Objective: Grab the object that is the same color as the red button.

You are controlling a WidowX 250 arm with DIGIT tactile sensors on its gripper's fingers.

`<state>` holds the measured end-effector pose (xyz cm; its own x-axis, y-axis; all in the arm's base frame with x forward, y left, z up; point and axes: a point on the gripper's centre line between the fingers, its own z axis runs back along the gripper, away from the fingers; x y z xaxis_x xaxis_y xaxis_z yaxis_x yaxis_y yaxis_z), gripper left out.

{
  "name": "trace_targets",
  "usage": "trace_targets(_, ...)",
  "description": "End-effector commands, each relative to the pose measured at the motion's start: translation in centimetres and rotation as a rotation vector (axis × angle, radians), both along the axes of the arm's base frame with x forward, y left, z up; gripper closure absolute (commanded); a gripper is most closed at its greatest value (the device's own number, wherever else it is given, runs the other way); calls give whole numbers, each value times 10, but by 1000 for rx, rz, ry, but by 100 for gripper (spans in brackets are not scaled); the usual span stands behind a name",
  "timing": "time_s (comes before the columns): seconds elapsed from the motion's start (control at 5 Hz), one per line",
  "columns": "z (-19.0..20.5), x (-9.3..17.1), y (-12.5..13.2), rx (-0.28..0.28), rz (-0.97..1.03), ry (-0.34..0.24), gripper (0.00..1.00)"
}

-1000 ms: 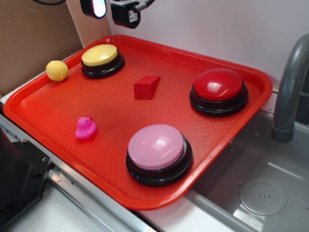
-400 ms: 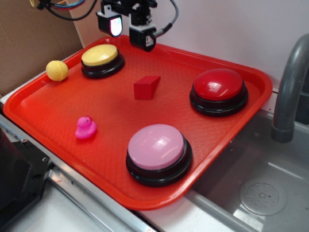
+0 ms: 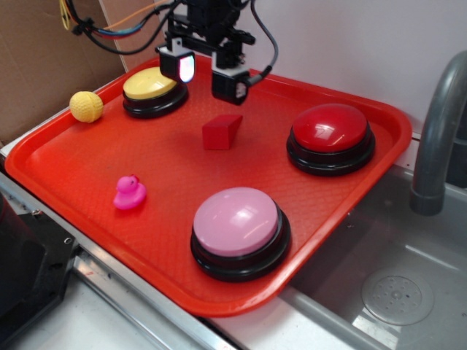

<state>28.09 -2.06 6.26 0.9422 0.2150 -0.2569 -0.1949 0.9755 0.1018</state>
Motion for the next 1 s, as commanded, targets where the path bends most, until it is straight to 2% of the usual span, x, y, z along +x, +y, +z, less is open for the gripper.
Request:
trace_targets(0.0, -15, 13, -6, -59, 131, 0, 0)
trace_targets(0.4, -33, 9, 3, -62, 89, 43, 0)
trace_targets(0.6, -40, 4, 8, -77, 103, 66, 5)
trace_targets(0.8, -49, 0, 9, -89, 103, 71, 100)
